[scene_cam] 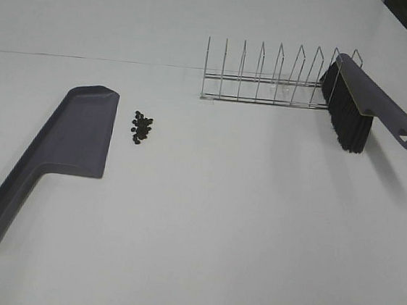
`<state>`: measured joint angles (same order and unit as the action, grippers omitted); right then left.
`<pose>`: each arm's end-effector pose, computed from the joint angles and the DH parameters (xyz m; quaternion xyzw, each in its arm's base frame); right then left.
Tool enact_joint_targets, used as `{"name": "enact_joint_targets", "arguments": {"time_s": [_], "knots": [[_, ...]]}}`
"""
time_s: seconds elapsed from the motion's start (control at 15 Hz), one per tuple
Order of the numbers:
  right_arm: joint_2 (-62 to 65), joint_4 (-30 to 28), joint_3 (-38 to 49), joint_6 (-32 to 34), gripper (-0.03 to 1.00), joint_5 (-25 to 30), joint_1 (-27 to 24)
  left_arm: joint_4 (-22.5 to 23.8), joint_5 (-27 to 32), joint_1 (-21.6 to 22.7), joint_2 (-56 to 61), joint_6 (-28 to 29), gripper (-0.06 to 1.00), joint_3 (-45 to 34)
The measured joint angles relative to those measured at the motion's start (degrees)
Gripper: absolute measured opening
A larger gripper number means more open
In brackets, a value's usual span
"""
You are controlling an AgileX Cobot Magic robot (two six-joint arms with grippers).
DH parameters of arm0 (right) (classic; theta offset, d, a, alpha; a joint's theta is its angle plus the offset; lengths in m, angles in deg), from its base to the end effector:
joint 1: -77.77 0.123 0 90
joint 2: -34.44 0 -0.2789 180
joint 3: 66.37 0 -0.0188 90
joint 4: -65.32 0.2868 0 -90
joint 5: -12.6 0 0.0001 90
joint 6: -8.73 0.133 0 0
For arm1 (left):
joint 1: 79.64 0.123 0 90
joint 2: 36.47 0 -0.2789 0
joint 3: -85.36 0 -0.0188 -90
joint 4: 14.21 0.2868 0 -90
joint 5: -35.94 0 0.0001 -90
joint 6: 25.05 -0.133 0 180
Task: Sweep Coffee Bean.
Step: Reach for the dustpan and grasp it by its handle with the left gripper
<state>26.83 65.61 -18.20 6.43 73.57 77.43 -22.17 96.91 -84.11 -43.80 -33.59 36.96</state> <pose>0.0689 0.0002 0.2768 -0.0147 0.8514 -0.0096 0.5243 0.0665 -0.0214 0.2767 0.0994 0.8434 -0.0507 0.5256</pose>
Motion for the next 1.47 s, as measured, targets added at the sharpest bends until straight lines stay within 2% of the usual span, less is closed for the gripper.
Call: {"name": "enact_joint_targets", "arguments": {"time_s": [0.53,0.73,0.93,1.13,1.27,1.47], "knots": [[0.0,0.0,0.0,0.0,0.00,0.0,0.0,-0.1,-0.2,0.0,-0.3,0.4,0.95,0.0],[0.0,0.0,0.0,0.0,0.00,0.0,0.0,-0.1,-6.2,0.0,-5.4,0.6,0.92,1.2],[0.0,0.0,0.0,0.0,0.00,0.0,0.0,-0.3,-18.8,0.0,-18.2,0.6,0.90,1.2],[0.0,0.0,0.0,0.0,0.00,0.0,0.0,-4.2,-32.8,0.0,-34.7,0.6,0.89,2.8],[0.0,0.0,0.0,0.0,0.00,0.0,0.0,-6.5,-34.4,0.0,-46.7,0.6,0.89,6.9],[0.0,0.0,0.0,0.0,0.00,-0.1,0.0,-7.0,-34.3,0.0,-63.1,0.6,0.88,14.3]]}}
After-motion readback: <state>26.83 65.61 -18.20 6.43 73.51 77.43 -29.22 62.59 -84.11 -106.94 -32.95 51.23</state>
